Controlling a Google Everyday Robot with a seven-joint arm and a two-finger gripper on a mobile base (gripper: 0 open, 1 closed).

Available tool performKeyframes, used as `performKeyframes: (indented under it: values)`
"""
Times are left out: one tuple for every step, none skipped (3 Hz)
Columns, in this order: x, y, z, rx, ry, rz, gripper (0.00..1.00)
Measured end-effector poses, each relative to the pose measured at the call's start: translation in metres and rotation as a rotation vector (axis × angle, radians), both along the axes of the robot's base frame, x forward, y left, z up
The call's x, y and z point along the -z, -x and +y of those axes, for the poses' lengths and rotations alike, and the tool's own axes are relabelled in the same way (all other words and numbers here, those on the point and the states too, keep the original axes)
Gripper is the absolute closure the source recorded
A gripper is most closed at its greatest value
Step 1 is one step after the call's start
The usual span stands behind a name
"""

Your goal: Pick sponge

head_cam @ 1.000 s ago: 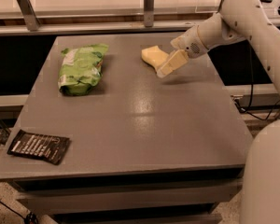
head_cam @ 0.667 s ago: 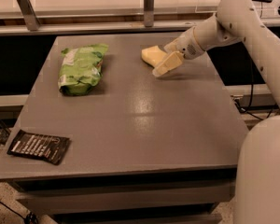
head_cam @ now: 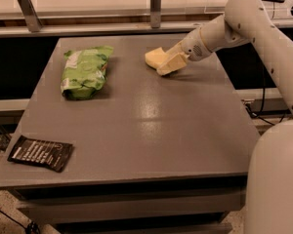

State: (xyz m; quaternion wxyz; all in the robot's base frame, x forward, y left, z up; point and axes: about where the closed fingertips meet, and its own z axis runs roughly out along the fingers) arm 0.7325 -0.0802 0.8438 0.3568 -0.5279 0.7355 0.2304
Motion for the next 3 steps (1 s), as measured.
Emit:
performKeyframes:
  values:
    - [-0.022,0.003,0.006,-0.019,0.019,-0.027,0.88]
    - [-0.059,0.011,0.014,-0.052,0.039,-0.078,1.0]
    - [-0.059,0.011,0.015,-0.052,0.039,-0.077,1.0]
